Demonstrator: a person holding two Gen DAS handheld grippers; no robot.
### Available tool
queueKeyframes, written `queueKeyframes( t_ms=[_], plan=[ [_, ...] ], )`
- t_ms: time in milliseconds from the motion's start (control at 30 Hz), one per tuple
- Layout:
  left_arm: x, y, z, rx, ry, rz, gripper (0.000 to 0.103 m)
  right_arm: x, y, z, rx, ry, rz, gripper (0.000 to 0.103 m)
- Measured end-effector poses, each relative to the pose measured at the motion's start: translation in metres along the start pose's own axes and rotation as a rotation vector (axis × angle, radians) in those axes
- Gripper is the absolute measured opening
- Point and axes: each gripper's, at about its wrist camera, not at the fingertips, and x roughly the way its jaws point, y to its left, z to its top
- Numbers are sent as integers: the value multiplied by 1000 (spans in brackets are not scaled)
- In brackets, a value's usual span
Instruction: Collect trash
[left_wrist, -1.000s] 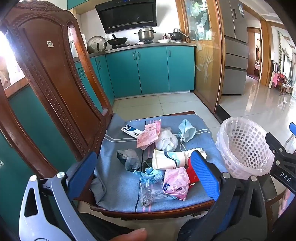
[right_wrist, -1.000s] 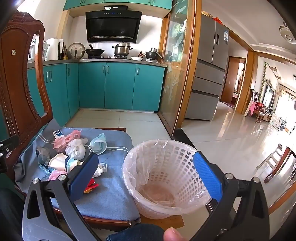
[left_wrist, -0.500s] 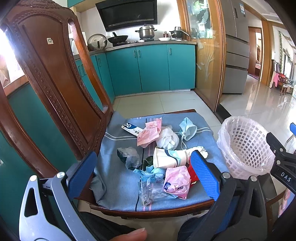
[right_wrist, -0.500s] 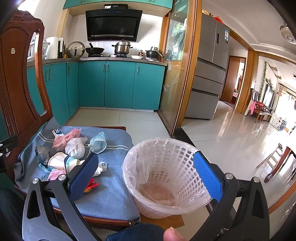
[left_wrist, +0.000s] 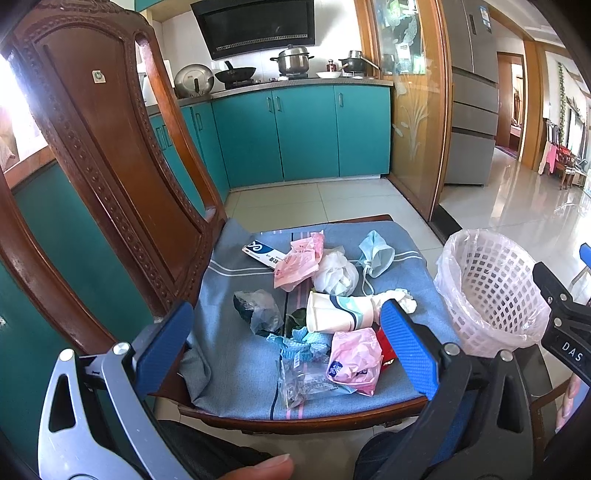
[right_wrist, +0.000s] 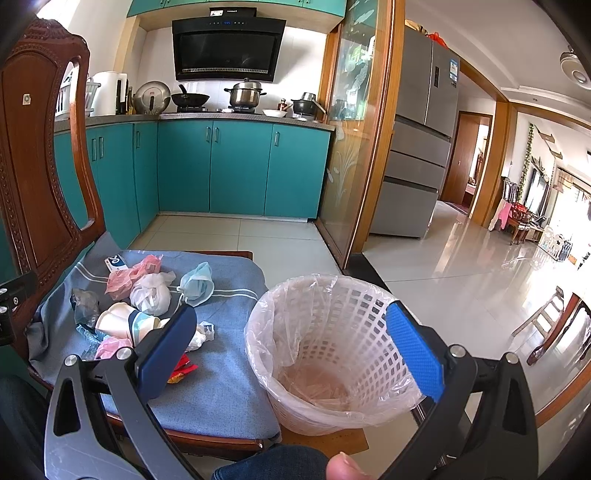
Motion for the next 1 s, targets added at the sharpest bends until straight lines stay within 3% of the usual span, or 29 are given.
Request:
queueKeyframes(
  t_ms=[1000],
  plan=[
    [8,-4,-5,6,25,1,101,5,7,3,-18,8,10,100]
  ],
)
